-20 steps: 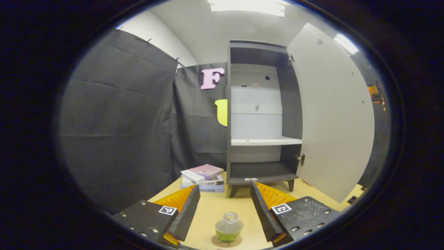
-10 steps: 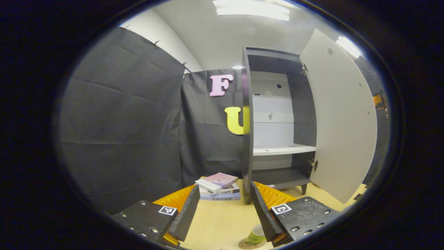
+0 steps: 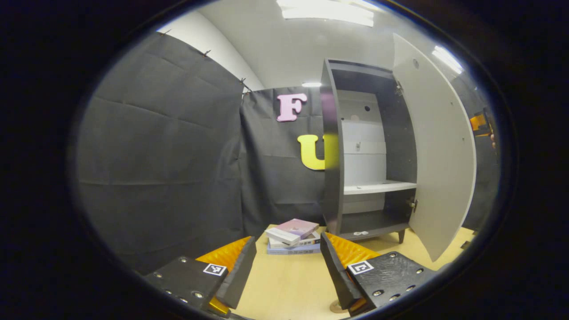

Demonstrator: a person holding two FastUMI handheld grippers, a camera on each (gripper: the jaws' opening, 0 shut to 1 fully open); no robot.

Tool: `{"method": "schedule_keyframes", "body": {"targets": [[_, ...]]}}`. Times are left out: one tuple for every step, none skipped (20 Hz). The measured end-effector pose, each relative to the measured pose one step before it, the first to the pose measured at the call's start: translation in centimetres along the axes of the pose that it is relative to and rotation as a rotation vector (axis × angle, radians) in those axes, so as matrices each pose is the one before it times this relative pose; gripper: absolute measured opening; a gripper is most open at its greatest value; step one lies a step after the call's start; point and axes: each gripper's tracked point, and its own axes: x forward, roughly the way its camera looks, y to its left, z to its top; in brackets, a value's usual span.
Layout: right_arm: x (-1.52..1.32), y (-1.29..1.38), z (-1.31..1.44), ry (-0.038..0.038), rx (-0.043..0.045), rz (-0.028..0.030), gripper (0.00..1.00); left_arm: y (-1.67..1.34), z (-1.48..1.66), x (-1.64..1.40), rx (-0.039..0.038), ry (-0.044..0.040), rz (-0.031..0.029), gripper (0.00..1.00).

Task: Open the cabinet door with the right hand, grasp the bottle in the cabinet with the left hand and place it on the coaster, then close the cabinet door with the right hand.

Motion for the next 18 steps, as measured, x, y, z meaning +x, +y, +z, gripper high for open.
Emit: {"method": "schedule_keyframes", "body": {"targets": [[0.278,0.714,0.013,0.00003,-0.00179,0.01062,0.93,0.566,0.049,-0.051,-0.00049,-0.00059,0.00635,0.87],[0.887,0.608,-0.087,0.00029,-0.00190,0.00761,0.93,0.636,-0.263,-0.110,0.00057,0.00397,0.00961,0.87],[0.523,0.521,-0.067,-0.00087,-0.00206,0.00920,0.93,0.568,-0.215,-0.083,-0.00104,0.00335,0.00558,0.87],[0.147,0.733,-0.033,-0.00084,-0.00242,0.00801,0.93,0.674,-0.127,-0.062,-0.00023,0.00368,0.00696,0.87],[0.098,0.705,-0.015,-0.00170,-0.00063,0.00651,0.93,0.593,0.028,-0.168,-0.00062,0.00113,0.00472,0.83],[-0.118,1.041,-0.063,0.00023,0.00076,0.00650,0.93,0.475,-0.206,-0.197,0.00165,0.00265,0.00385,0.87],[-0.408,0.253,0.303,0.00147,0.00291,0.00843,0.93,0.542,-0.105,-0.046,0.00330,0.00254,0.00471,0.87],[0.150,0.621,-0.160,0.00179,0.00374,0.00779,0.93,0.427,-0.106,-0.199,0.00166,0.00077,0.00518,0.87],[0.130,0.731,-0.026,0.00037,0.00355,0.00662,0.93,0.454,-0.118,-0.102,0.00033,0.00147,0.00609,0.87],[0.501,0.563,0.020,-0.00096,0.00403,0.00752,0.93,0.475,-0.127,-0.019,-0.00077,0.00295,0.00775,0.87],[0.244,0.705,-0.120,-0.00103,0.00322,0.01062,0.93,0.494,-0.033,-0.146,-0.00144,0.00106,0.00623,0.87],[1.098,1.527,-0.628,-0.00197,0.00352,0.01181,0.93,0.345,-0.118,0.002,-0.00101,0.00147,0.00766,0.87],[0.437,0.127,-0.187,-0.00002,0.00354,0.01363,0.93,0.418,0.026,-0.191,-0.00096,0.00010,0.00472,0.87],[0.405,0.292,-0.157,-0.00053,0.00328,0.01410,0.93,0.360,-0.089,-0.108,-0.00033,0.00089,0.00599,0.83],[0.368,0.544,-0.183,0.00145,0.00576,0.01698,0.93,0.346,0.065,-0.127,-0.00131,0.00245,0.00453,0.87],[0.691,0.737,-0.133,0.00001,0.00476,0.01405,0.94,0.246,0.034,-0.128,-0.00537,0.00428,0.00330,0.87],[0.247,0.529,0.045,-0.00064,-0.00189,0.01138,0.94,0.128,0.227,-0.043,-0.00822,0.00285,0.00063,0.83],[-0.014,0.565,0.103,0.00001,-0.00712,0.00730,0.94,0.113,0.167,-0.087,-0.00603,0.00106,0.00010,0.83]]}}
